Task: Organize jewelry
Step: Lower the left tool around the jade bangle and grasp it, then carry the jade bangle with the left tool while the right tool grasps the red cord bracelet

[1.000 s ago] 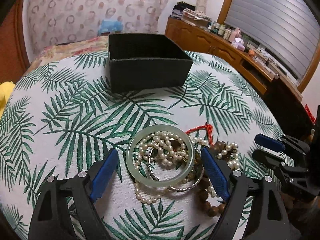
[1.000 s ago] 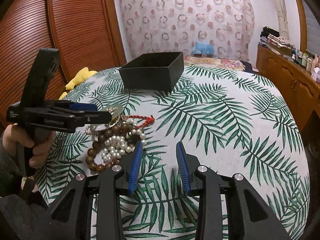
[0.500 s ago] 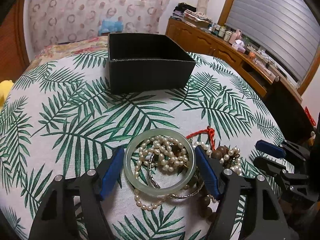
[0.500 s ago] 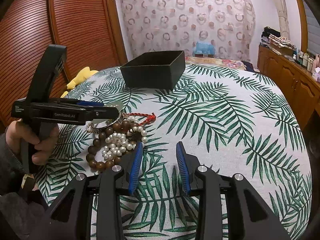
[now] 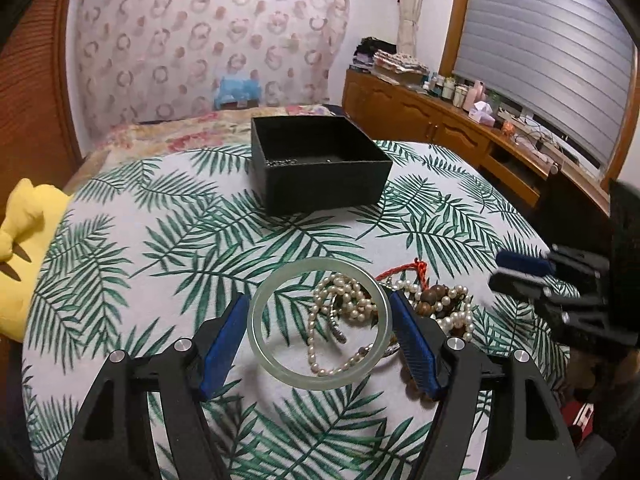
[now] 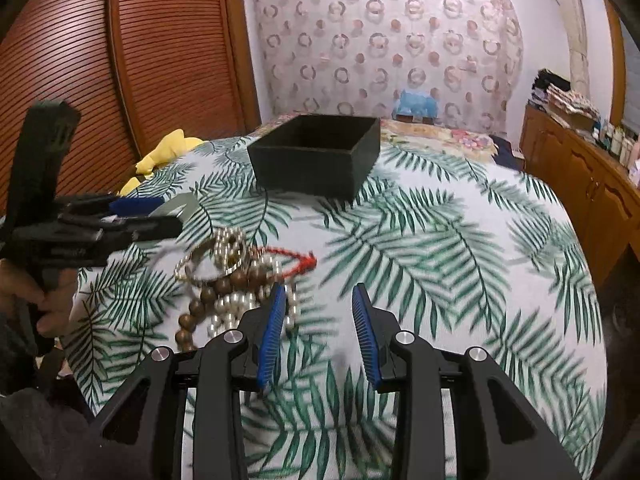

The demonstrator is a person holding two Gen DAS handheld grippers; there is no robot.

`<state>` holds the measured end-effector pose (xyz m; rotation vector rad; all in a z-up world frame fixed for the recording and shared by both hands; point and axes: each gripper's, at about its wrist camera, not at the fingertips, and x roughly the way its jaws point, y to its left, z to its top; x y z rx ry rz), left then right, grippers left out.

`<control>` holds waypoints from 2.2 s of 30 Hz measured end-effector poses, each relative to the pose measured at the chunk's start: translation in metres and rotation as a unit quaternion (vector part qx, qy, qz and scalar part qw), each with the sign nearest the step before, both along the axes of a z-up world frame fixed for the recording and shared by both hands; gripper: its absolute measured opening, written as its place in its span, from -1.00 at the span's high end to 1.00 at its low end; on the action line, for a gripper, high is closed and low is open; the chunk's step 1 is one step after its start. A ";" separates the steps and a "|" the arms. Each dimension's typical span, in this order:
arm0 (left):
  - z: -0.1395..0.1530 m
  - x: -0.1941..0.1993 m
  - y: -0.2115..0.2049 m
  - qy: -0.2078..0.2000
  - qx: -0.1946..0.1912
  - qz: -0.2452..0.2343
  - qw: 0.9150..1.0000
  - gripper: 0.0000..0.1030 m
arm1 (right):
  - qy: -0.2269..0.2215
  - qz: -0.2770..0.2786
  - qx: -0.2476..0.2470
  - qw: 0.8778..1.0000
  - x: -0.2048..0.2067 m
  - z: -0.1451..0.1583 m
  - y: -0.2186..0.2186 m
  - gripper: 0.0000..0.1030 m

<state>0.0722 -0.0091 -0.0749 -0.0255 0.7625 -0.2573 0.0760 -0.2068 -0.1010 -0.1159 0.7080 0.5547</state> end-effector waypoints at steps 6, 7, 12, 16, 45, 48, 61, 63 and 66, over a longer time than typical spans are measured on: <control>0.000 -0.003 0.007 -0.004 -0.002 0.010 1.000 -0.34 | 0.023 0.034 -0.019 0.999 0.032 -0.002 0.023 0.28; -0.001 -0.003 0.008 -0.004 -0.004 0.011 1.000 -0.34 | 0.033 0.038 -0.022 0.999 0.039 -0.005 0.027 0.28; -0.002 -0.005 0.010 -0.004 -0.006 0.014 1.000 -0.34 | 0.066 0.050 -0.034 0.996 0.061 -0.019 0.042 0.28; -0.004 -0.005 0.010 -0.002 -0.007 0.013 1.000 -0.34 | 0.080 0.053 -0.046 0.994 0.068 -0.027 0.046 0.37; 0.002 -0.009 0.009 -0.011 -0.006 0.009 1.000 -0.34 | -0.055 0.025 -0.076 0.995 0.069 0.050 0.031 0.89; 0.004 -0.010 0.011 -0.014 -0.008 0.011 1.000 -0.34 | -0.066 0.026 -0.074 0.995 0.068 0.064 0.031 0.89; 0.018 0.024 0.009 -0.027 0.010 0.007 1.000 -0.34 | -0.069 0.031 -0.059 0.995 0.087 0.072 0.036 0.88; 0.021 0.032 0.008 -0.029 0.013 0.007 0.999 -0.34 | -0.074 0.033 -0.053 0.995 0.093 0.076 0.038 0.88; 0.025 0.048 0.006 -0.031 0.016 0.005 0.999 -0.34 | -0.080 0.036 -0.040 0.995 0.108 0.082 0.044 0.88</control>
